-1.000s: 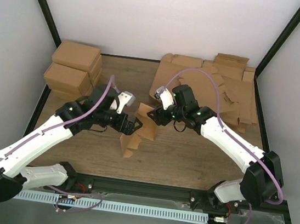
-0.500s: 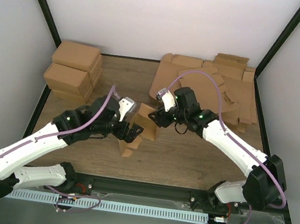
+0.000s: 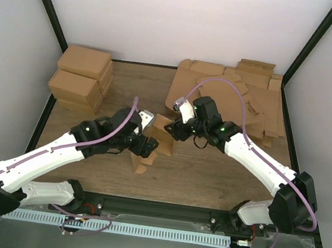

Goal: Fold the paper box

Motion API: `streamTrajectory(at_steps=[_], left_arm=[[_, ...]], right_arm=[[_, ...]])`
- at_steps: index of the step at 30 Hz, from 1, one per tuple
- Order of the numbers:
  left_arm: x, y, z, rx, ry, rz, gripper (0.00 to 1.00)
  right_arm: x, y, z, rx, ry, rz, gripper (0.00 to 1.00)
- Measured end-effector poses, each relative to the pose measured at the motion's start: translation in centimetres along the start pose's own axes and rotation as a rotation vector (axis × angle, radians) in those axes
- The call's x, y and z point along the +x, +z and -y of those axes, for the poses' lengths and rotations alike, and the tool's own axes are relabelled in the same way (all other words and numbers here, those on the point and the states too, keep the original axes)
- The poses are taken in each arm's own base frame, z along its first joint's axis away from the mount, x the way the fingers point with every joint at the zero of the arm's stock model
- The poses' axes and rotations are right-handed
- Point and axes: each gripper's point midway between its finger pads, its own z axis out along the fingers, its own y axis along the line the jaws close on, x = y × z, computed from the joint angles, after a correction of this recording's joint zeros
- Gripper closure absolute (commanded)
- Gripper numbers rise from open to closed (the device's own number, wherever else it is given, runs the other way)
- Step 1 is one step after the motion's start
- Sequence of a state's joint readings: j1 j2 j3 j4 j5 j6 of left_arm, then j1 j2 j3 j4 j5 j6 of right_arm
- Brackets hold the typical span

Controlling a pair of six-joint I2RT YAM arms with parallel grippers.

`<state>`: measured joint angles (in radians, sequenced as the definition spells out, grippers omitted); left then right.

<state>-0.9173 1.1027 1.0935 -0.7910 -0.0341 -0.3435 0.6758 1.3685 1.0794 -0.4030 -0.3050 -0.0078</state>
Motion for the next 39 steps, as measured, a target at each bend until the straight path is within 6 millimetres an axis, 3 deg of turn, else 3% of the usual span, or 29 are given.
streamTrajectory(at_steps=[5,12,15,24,27,30,35,39], left_arm=[[0.2,0.4,-1.7,-0.099,-0.026,-0.004,0.36],[-0.8,0.3,-2.4,-0.145,-0.07,0.028,0.63],[-0.6,0.8,-2.6,-0.157,-0.064,0.014,0.68],[-0.6,1.2,-2.7,-0.168,-0.049,0.007,0.93],[-0.9,1.1,-2.9,-0.18,-0.042,0.011,0.96],[-1.3,1.0,-2.9,-0.186,-0.042,0.019,0.96],[-1.5,0.9,-3.1,-0.197,-0.043,0.024,0.96],[-1.5,0.9,-3.1,-0.201,-0.044,0.026,0.96]], right_arm=[[0.0,-0.1,0.1,0.014,-0.007,0.001,0.36],[-0.2,-0.5,-0.9,0.005,-0.036,0.006,0.33],[-0.2,-0.6,-1.4,-0.003,-0.049,0.006,0.34],[0.3,-0.7,-2.3,0.001,-0.083,-0.013,0.45],[0.4,-0.5,-2.6,0.009,-0.094,-0.022,0.43],[0.7,-0.4,-2.5,0.023,-0.1,-0.034,0.33],[0.9,-0.2,-2.4,0.037,-0.109,-0.046,0.39],[1.0,-0.2,-2.2,0.06,-0.115,-0.049,0.35]])
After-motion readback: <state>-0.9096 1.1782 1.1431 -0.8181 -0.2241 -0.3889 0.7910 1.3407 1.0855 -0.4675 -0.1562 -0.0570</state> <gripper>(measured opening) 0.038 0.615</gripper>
